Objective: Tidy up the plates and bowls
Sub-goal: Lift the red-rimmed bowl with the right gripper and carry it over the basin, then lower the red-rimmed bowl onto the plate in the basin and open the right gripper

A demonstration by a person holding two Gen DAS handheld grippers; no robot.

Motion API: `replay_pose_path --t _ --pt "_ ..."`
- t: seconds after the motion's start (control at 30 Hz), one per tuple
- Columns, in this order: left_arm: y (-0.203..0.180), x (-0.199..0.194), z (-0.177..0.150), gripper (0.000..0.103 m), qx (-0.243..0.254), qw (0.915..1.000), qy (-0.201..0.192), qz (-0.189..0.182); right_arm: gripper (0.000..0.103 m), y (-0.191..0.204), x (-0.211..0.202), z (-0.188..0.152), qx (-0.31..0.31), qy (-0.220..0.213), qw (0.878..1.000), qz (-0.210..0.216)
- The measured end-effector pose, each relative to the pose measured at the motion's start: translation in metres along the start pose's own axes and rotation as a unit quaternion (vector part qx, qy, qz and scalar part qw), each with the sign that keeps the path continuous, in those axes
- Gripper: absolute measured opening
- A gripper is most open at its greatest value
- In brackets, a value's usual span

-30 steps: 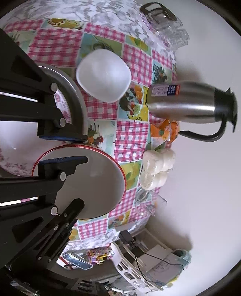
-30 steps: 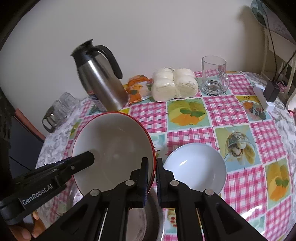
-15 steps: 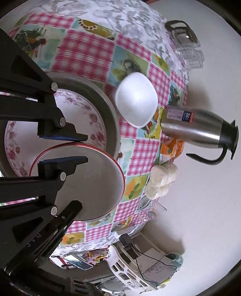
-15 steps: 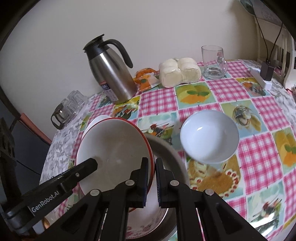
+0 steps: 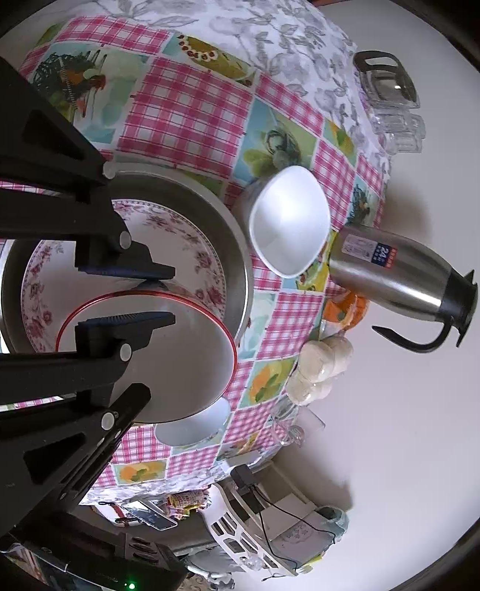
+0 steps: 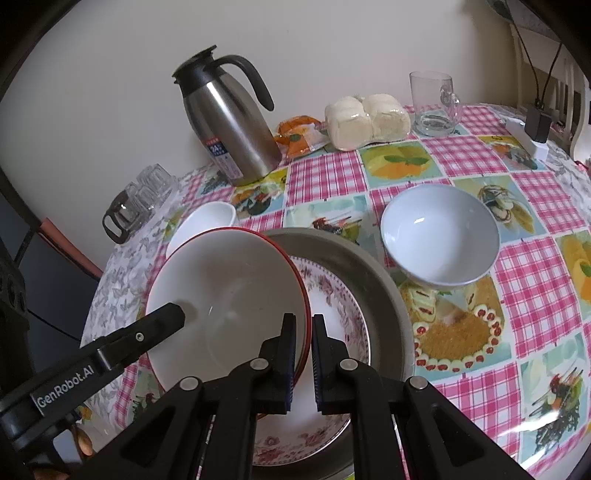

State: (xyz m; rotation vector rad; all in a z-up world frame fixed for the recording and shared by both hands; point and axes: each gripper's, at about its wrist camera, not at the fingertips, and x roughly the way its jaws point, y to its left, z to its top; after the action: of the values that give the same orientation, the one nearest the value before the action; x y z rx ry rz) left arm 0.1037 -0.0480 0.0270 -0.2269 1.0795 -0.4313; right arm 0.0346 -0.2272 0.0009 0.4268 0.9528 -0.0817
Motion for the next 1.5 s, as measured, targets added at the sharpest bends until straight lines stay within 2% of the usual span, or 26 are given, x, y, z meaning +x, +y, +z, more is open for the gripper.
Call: replay_pose_path --t 0.37,0.47,0.7,1.0,1.4,1.5 --pt "0.004 0.012 -0.001 0.016 -0.006 0.9999 0.014 -0.004 0.011 -0.001 0.010 -0.002 0.003 0.010 1.000 -0.009" --pt "0.003 0.013 -0.001 0.020 -0.006 0.9999 0.014 -0.006 0.012 -0.002 0.013 -0.002 0.007 0.014 1.000 -0.014" --pt "0.008 0.018 0.000 0.020 -0.018 0.9997 0.014 -0.011 0.014 0.000 0.013 -0.001 0.005 0.007 1.000 -0.012" --pt "0.014 0.022 0.002 0.030 -0.036 0.9989 0.011 -0.028 0.017 0.003 0.016 0.002 0.005 0.002 1.000 -0.006" --pt "0.016 0.021 0.003 0.033 -0.044 0.9982 0.014 -0.037 0.017 0.001 0.018 0.003 0.006 0.003 1.000 0.002" --pt "0.016 0.021 0.003 0.033 -0.044 0.9984 0.017 -0.032 0.022 0.000 0.019 0.003 0.007 0.006 1.000 -0.002"
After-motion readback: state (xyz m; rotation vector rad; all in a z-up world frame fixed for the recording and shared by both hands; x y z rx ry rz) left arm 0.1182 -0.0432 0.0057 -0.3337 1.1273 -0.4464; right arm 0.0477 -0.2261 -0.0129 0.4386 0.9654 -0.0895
